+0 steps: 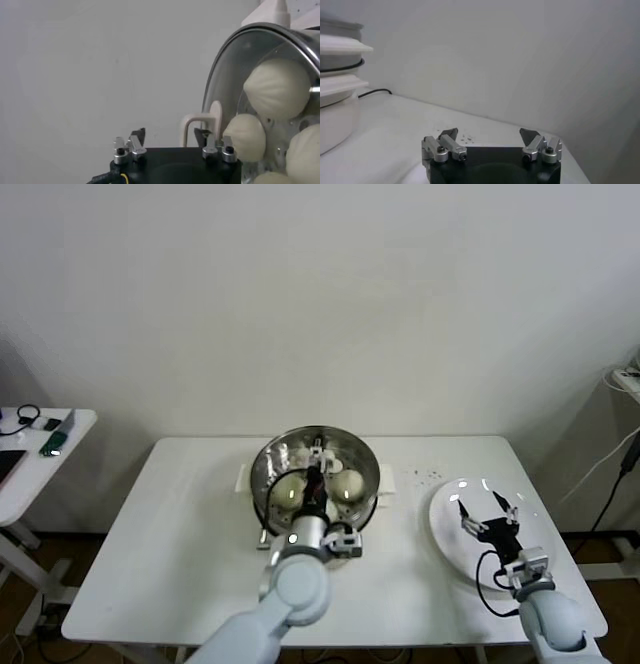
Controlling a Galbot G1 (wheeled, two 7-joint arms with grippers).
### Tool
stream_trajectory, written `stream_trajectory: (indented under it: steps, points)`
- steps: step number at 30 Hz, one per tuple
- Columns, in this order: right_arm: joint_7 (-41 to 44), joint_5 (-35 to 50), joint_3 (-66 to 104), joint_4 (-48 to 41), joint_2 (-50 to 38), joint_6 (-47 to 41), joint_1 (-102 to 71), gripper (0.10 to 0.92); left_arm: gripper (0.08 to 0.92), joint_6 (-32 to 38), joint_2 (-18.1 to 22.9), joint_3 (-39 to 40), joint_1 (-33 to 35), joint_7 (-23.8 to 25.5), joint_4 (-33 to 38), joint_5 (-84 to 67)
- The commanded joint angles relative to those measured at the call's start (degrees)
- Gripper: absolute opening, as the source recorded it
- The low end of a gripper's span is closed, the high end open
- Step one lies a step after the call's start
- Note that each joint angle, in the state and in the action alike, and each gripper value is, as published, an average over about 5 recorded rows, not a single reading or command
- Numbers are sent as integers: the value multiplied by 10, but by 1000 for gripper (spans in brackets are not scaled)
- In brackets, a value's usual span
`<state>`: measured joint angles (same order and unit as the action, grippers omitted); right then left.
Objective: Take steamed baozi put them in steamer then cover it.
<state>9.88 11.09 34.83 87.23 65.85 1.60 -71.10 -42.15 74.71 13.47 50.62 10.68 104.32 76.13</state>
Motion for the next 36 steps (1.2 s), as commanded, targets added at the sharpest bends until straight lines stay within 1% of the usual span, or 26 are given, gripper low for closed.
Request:
stream_trajectory:
  steps: [1, 4, 6, 10, 14, 16, 20, 23, 26, 30, 33, 36]
  points:
    - [5, 8, 2, 1, -2, -16, -1, 823, 703, -28, -62, -7, 19, -12, 82, -57]
    - [6, 7, 3, -1, -3, -17, 1, 823, 780, -28, -77, -11, 36, -16, 103, -73]
    - [6, 6, 4, -3, -4, -17, 2, 823, 810, -28, -84, -17, 50, -22, 113, -81]
    - [7, 6, 4, -4, -7, -17, 3, 823, 822, -21, -97, -44, 80, -40, 135, -99]
    - [8, 5, 4, -4, -8, -15, 3, 823, 823, 6, -112, -88, 122, -66, 172, -149]
    - [9, 5, 5, -4, -9, -12, 2, 823, 823, 28, -117, -115, 144, -94, 190, -204]
    - [12, 4, 6, -2, -9, -4, -2, 823, 823, 125, -118, -195, 191, -179, 200, -318]
    - [13, 2, 7, 8, -6, 1, -11, 823, 823, 181, -114, -259, 232, -216, 210, -434]
    - [13, 7, 9, 18, 0, 8, -18, 823, 823, 242, -104, -327, 280, -234, 216, -515]
    - [17, 14, 13, 25, 5, 14, -26, 823, 823, 321, -76, -407, 332, -221, 196, -598]
    - [21, 14, 16, 28, 10, 19, -33, 823, 823, 368, -41, -449, 355, -204, 179, -663]
    - [23, 17, 17, 31, 14, 25, -39, 823, 823, 408, 3, -480, 370, -192, 156, -696]
